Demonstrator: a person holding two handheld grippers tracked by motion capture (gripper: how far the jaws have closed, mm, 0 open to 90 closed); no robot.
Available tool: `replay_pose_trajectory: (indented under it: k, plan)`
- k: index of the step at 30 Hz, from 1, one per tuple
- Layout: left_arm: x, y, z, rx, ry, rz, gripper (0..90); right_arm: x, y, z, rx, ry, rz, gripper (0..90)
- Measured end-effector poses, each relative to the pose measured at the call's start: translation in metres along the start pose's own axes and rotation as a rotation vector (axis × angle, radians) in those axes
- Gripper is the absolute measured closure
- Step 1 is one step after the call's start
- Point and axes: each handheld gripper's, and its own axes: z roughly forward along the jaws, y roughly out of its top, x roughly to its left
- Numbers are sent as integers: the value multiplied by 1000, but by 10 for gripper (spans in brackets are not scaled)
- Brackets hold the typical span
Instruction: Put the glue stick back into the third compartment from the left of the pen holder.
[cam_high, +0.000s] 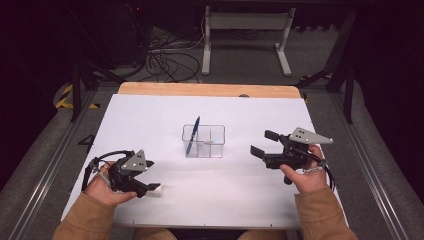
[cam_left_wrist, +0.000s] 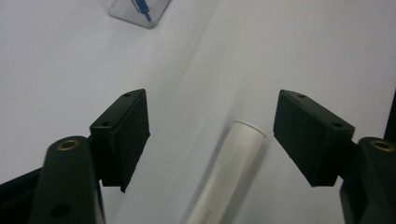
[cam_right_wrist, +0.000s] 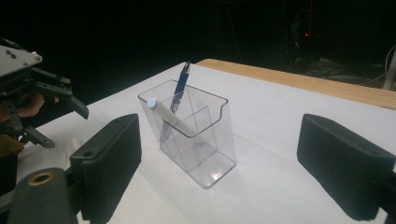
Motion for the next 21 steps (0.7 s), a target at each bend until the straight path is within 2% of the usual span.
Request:
replay_pose_trajectory:
  k: [6, 9, 11, 16, 21]
  plan:
    - [0, 0, 2, 25, 2, 27, 367, 0, 0, 0, 1, 1, -2, 143]
    - [0, 0, 5, 54, -27, 49, 382, 0, -1, 0, 2, 1, -4, 143]
    - [0, 0, 7, 82, -27, 56, 383, 0, -1, 0, 3, 1, -7, 143]
    - [1, 0, 11, 104, -38, 83, 400, 1, 0, -1, 2, 0, -5, 143]
    - [-2, 1, 16, 150, -50, 109, 415, 1, -1, -1, 6, 1, -5, 143]
